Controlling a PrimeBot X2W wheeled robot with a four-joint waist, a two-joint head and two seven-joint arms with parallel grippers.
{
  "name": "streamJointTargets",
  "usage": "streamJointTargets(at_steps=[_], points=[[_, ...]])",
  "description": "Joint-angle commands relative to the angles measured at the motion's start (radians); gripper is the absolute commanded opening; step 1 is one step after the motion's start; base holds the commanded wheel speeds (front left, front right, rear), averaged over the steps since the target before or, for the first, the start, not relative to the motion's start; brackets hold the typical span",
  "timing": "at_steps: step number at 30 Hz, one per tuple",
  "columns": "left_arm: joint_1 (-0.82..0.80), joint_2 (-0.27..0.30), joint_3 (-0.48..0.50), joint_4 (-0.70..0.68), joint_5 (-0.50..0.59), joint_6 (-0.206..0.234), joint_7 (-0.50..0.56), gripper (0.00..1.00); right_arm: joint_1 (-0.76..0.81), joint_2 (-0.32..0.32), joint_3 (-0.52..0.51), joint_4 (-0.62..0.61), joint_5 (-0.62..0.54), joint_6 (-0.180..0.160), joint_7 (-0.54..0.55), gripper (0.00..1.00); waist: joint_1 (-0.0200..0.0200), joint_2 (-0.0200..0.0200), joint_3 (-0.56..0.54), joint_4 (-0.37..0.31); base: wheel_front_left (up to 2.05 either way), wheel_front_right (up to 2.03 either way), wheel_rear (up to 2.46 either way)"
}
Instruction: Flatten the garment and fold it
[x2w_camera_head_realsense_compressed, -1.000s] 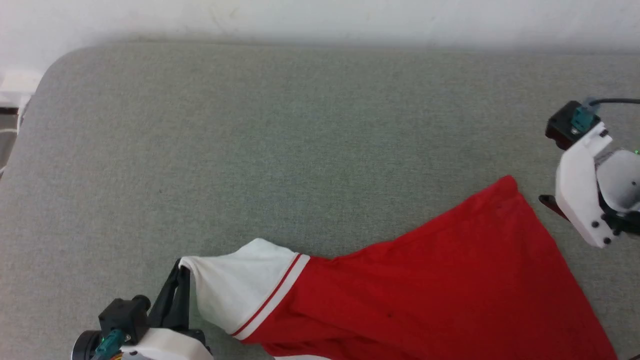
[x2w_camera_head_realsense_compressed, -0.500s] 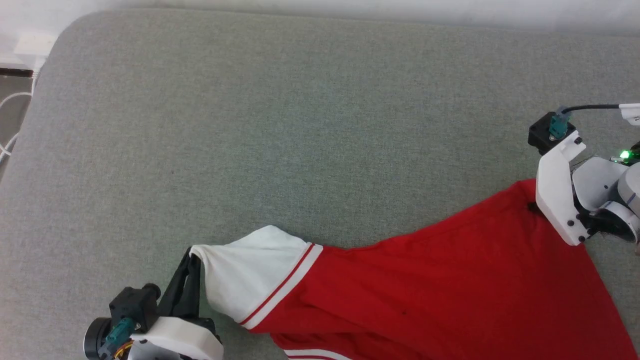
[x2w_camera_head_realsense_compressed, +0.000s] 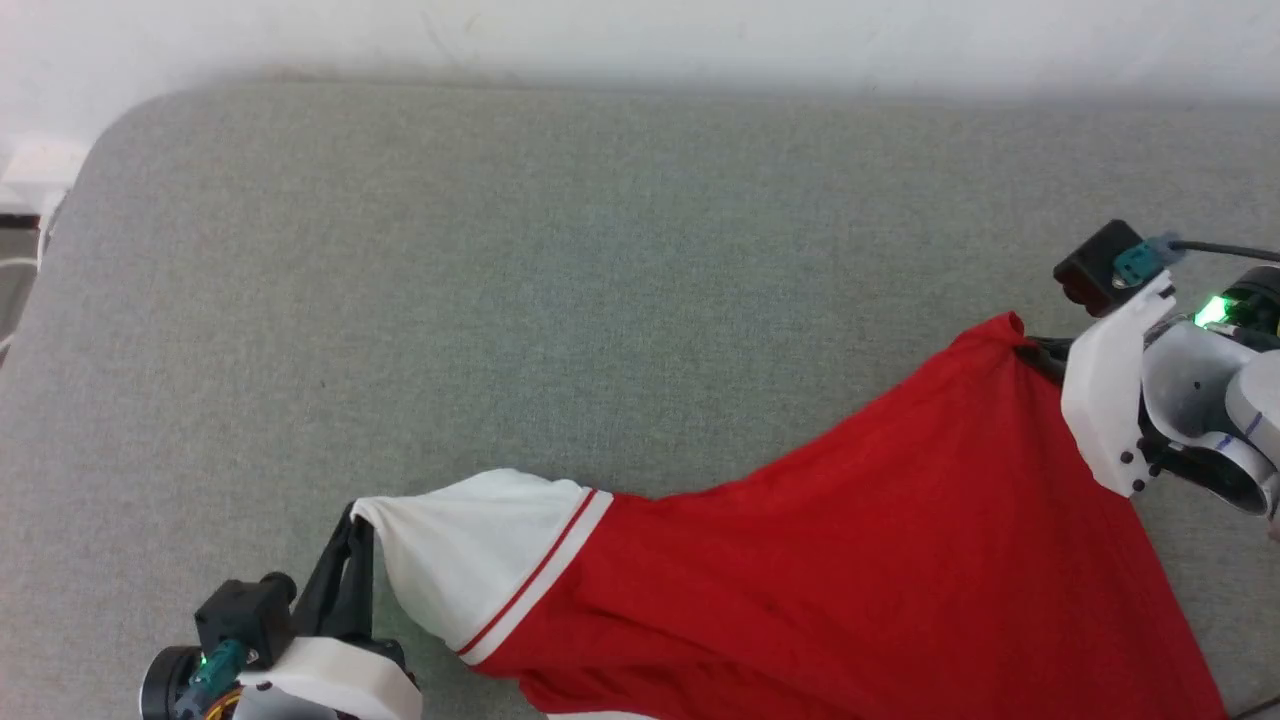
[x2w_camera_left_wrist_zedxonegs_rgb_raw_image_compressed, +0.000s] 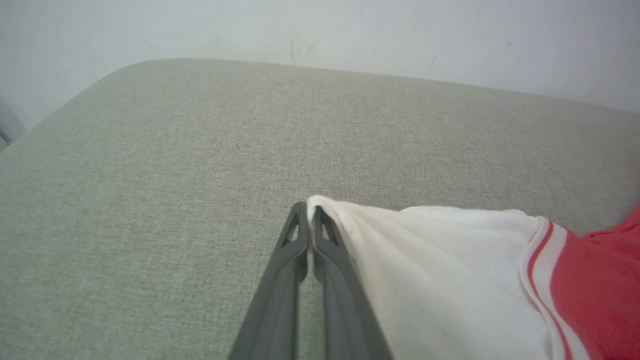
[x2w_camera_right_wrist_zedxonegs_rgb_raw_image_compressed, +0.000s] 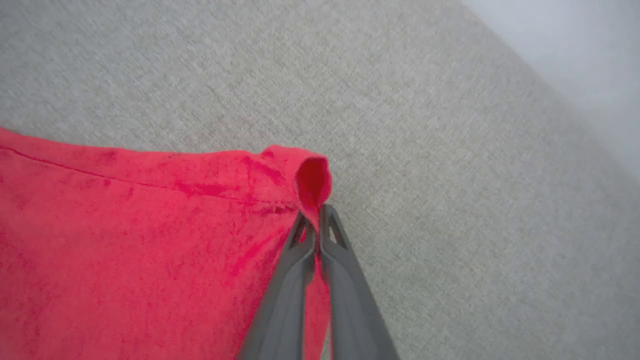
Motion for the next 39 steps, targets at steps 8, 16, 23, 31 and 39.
streamJointTargets(at_steps=[8, 16, 23, 31, 39], points=[[-0.037, 0.025, 0.041, -0.059, 0.045, -0.014, -0.006, 0.00, 0.044, -0.021, -0.079, -0.032, -0.023, -0.001, -0.233, 0.00, -0.0001, 0.0000, -0.139, -0.085, 0.00, 0.00, 0.00], [-0.272, 0.065, 0.062, -0.136, 0.063, -0.029, -0.001, 0.00, 0.023, 0.034, -0.255, -0.037, -0.111, -0.001, -0.364, 0.00, -0.0001, 0.0000, -0.171, -0.117, 0.00, 0.00, 0.00], [-0.613, 0.085, 0.039, -0.101, 0.088, -0.058, 0.033, 0.00, -0.046, 0.117, -0.452, -0.021, -0.241, -0.001, -0.415, 0.00, -0.0001, 0.0000, -0.121, -0.128, 0.00, 0.00, 0.00], [-1.059, 0.067, 0.002, 0.041, 0.116, -0.088, 0.050, 0.00, -0.201, 0.211, -0.628, -0.025, -0.365, -0.001, -0.391, 0.00, -0.0001, 0.0000, 0.017, -0.141, 0.00, 0.00, 0.00], [-1.446, 0.076, -0.005, 0.194, 0.151, -0.101, 0.027, 0.00, -0.447, 0.286, -0.745, -0.007, -0.472, -0.001, -0.349, 0.00, -0.0001, 0.0000, 0.164, -0.159, 0.00, 0.00, 0.00]])
